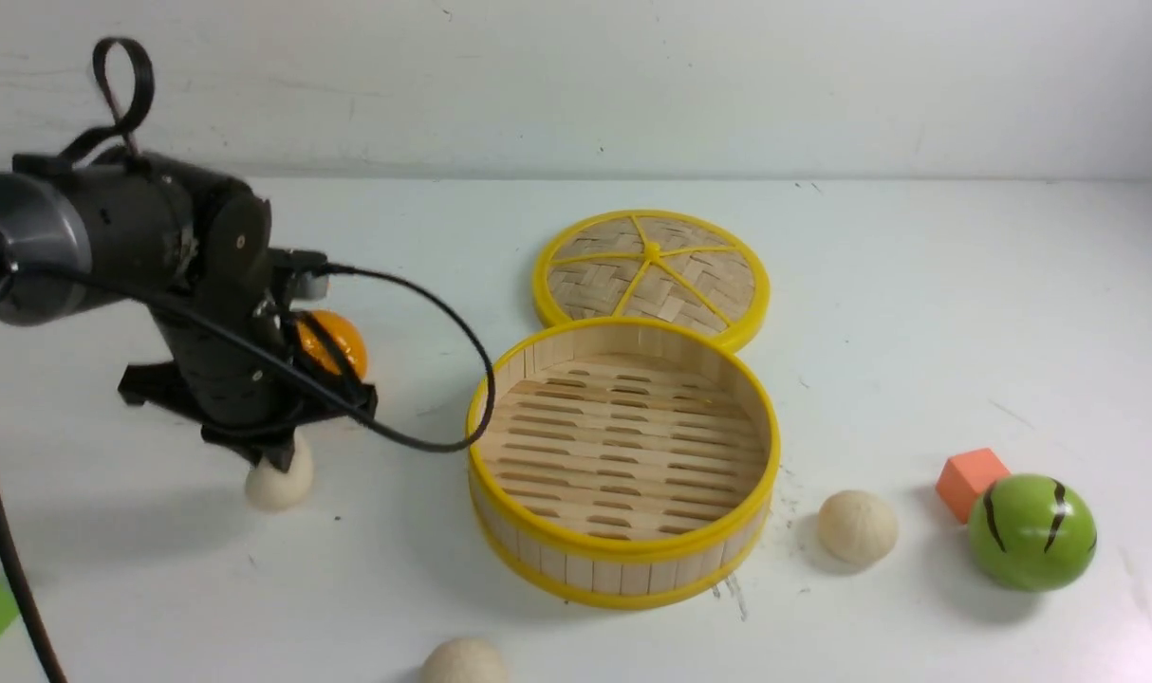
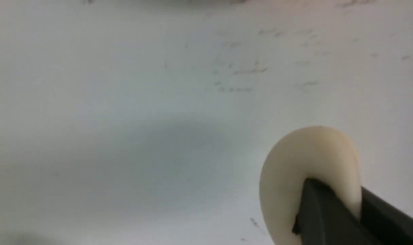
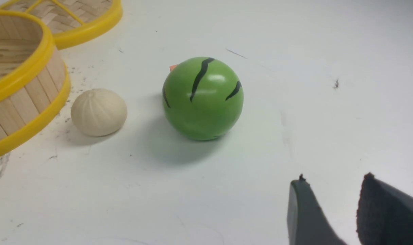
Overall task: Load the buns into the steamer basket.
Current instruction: Use the left arm to put the steamed stuffed bun into the steamer, then use the left arm to grab a steamed stuffed bun
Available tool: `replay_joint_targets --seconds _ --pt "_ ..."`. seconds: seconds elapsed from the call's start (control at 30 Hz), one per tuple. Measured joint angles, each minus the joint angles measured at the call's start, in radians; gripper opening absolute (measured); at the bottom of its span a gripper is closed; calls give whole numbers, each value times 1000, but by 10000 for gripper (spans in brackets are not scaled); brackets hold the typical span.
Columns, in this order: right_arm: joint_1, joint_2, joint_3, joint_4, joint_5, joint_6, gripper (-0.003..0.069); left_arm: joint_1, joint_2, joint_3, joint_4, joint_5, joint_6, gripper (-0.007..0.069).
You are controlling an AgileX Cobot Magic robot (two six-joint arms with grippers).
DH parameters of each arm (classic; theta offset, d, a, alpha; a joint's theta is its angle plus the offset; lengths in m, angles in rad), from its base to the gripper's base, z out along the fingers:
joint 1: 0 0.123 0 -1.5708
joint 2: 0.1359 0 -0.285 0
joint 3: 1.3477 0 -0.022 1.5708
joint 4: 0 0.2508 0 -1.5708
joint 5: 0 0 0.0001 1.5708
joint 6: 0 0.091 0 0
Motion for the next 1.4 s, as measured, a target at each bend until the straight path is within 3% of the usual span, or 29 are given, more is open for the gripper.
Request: replay_joint_targets --seconds 0.33,0.57,0.7,0.87,1.03,1.2,1.4 --pt "0 0 0 0 0 0 239 -265 37 -375 -24 62 50 -1" --pt "0 0 0 0 0 0 239 -299 223 -441 -67 59 50 29" --pt "0 0 0 0 0 0 239 -299 290 -443 -69 61 50 108" --pt "0 0 0 0 0 0 239 -299 315 -447 -74 72 50 376" --pt "0 0 0 0 0 0 239 -299 284 -508 -82 181 17 558" --pt "0 0 0 0 0 0 239 -299 188 -573 -97 293 23 592" --pt "0 0 0 0 0 0 239 -299 -73 -444 -87 326 51 549"
